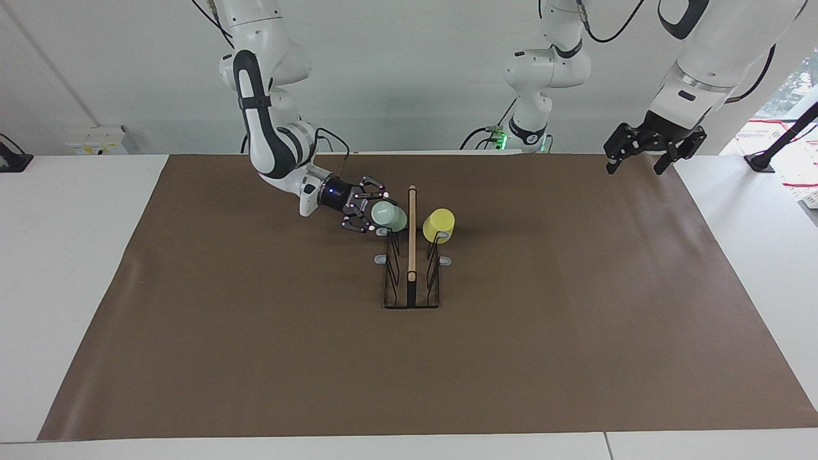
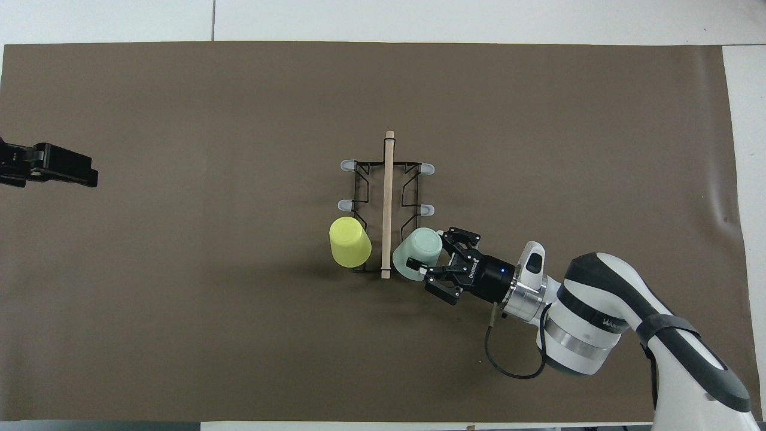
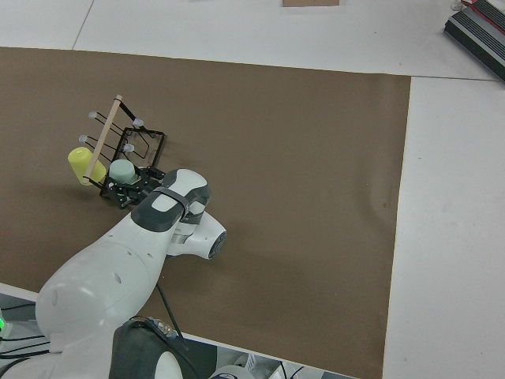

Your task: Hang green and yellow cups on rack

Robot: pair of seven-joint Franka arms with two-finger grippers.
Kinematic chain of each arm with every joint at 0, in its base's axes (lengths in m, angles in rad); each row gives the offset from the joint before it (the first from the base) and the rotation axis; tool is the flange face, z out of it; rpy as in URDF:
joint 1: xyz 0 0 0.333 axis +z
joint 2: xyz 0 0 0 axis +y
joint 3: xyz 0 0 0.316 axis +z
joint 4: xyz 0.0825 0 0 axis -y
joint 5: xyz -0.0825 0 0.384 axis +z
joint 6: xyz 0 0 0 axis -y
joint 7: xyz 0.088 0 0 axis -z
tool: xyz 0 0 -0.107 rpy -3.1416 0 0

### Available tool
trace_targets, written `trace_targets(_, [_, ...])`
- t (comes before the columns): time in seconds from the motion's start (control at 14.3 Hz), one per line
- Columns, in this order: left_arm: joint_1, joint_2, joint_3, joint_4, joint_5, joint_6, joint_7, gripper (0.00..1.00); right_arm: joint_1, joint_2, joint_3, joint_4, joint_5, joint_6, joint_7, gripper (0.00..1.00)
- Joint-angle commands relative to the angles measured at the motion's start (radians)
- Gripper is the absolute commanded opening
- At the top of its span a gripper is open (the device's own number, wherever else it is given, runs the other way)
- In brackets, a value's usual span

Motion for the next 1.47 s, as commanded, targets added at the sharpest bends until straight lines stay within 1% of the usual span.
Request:
trace_targets(0.0, [-0.03, -0.018, 0.039, -0.013, -0.009, -0.017, 0.01, 1.0, -0.021, -0.044, -0.002, -0.027, 0.012, -0.025, 0.012, 1.0])
trace_targets(0.07, [-0.029, -0.018, 0.039, -0.013, -0.009, -0.018, 0.012, 1.0, -0.05, -0.061, -0.002, -0.027, 0.003, -0.038, 0.038, 1.0])
trace_targets(0.21, [-0.024, -0.016, 0.036, -0.017, -0.007, -0.017, 0.016, 1.0, -0.072, -0.086, -0.005, -0.022, -0.014, -0.07, 0.107, 1.0])
trace_targets(0.35, [-0.018, -0.015, 0.037, -0.021, -0.007, -0.011, 0.039, 1.0, -0.168, -0.089, -0.005, 0.011, -0.152, -0.097, 0.176, 1.0])
trace_targets(0.56, [-0.021, -0.013, 0.039, -0.021, -0.007, -0.004, 0.036, 1.0, -0.363, -0.075, -0.003, 0.087, -0.463, -0.177, 0.297, 1.0])
trace_targets(0.7, [-0.018, -0.015, 0.037, -0.022, -0.006, -0.018, 0.03, 1.0, -0.461, -0.074, -0.005, 0.145, -0.653, -0.209, 0.359, 1.0])
trace_targets(0.84, [-0.016, -0.015, 0.039, -0.022, -0.006, -0.017, 0.032, 1.0, -0.551, -0.072, -0.005, 0.276, -0.947, -0.219, 0.475, 1.0])
trace_targets(0.91, [-0.016, -0.015, 0.037, -0.022, -0.006, -0.017, 0.032, 1.0, -0.584, -0.069, -0.005, 0.342, -1.09, -0.249, 0.568, 1.0])
trace_targets(0.98, [-0.016, -0.015, 0.037, -0.022, -0.006, -0.017, 0.03, 1.0, -0.599, -0.062, -0.005, 0.393, -1.203, -0.266, 0.662, 1.0])
trace_targets(1.05, [-0.016, -0.015, 0.039, -0.022, -0.006, -0.017, 0.03, 1.0, -0.609, -0.058, -0.005, 0.425, -1.279, -0.268, 0.723, 1.0])
trace_targets(1.26, [-0.016, -0.015, 0.039, -0.022, -0.006, -0.017, 0.03, 1.0, -0.625, -0.029, -0.006, 0.511, -1.427, -0.251, 0.909, 1.0])
trace_targets(1.33, [-0.016, -0.015, 0.037, -0.022, -0.006, -0.017, 0.03, 1.0, -0.624, -0.019, -0.006, 0.574, -1.503, -0.249, 0.966, 1.0])
trace_targets(1.4, [-0.016, -0.015, 0.037, -0.022, -0.006, -0.017, 0.03, 1.0, -0.609, -0.009, -0.003, 0.649, -1.64, -0.254, 1.023, 1.0])
